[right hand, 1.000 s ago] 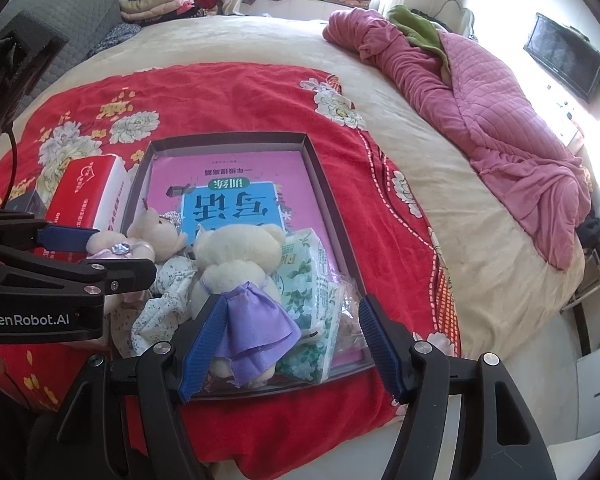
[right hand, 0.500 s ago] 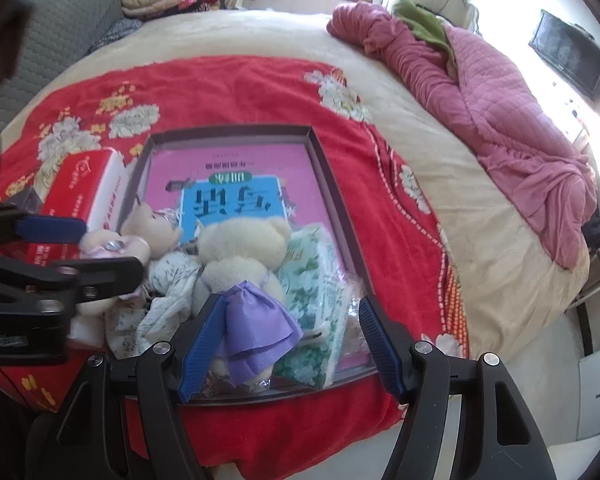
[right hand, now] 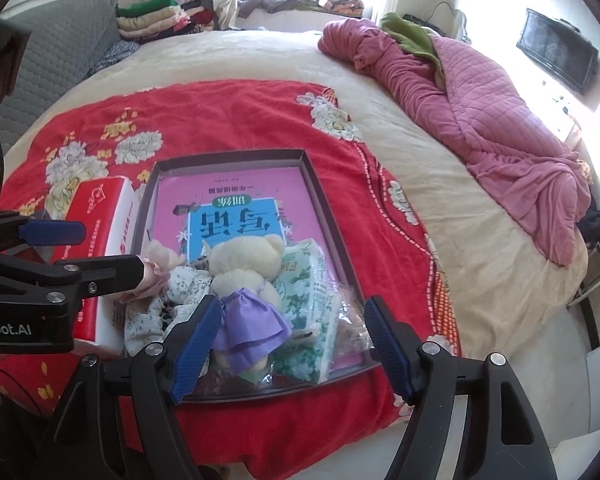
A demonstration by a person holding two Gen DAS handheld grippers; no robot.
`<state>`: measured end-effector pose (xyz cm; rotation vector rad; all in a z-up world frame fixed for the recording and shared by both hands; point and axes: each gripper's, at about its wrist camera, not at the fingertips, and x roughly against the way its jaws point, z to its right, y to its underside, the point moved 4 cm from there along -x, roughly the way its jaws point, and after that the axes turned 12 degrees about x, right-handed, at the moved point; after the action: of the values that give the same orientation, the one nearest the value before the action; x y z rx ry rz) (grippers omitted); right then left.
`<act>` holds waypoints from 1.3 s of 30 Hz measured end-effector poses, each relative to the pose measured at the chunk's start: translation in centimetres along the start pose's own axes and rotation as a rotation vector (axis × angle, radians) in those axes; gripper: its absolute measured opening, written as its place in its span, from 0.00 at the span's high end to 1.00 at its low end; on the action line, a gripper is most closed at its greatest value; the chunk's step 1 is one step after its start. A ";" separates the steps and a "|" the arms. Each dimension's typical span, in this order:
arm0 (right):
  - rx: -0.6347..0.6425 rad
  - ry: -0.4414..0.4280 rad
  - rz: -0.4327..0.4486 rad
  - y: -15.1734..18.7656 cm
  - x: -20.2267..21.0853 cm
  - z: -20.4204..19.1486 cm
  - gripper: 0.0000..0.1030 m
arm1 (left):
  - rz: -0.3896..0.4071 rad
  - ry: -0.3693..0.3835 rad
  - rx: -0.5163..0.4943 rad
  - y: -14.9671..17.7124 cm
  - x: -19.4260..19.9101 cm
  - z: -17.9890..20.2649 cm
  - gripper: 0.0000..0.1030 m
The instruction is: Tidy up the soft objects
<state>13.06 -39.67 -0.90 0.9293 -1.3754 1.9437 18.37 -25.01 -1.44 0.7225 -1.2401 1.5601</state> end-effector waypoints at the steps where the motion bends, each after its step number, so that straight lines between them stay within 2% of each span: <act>1: -0.001 0.001 0.004 0.0 0.3 0.0 0.27 | 0.004 -0.002 -0.002 0.1 0.2 0.0 0.22; 12: -0.039 0.027 0.039 0.1 3.6 0.0 0.27 | 0.052 -0.017 -0.013 1.0 3.0 -0.2 0.21; 21: -0.094 0.060 0.123 -0.4 7.7 -0.1 0.27 | 0.088 -0.014 -0.003 1.8 5.7 -1.0 0.21; 26: -0.151 0.037 0.154 -0.5 9.2 0.0 0.27 | 0.109 -0.021 -0.015 2.5 7.0 -1.0 0.21; 39: -0.156 0.045 0.191 0.6 12.1 -2.5 0.27 | 0.153 -0.042 -0.012 4.7 9.4 -2.3 0.21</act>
<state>4.93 -36.77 7.91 0.6982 -1.6142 1.9480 11.06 -19.80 4.45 0.6686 -1.3613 1.6667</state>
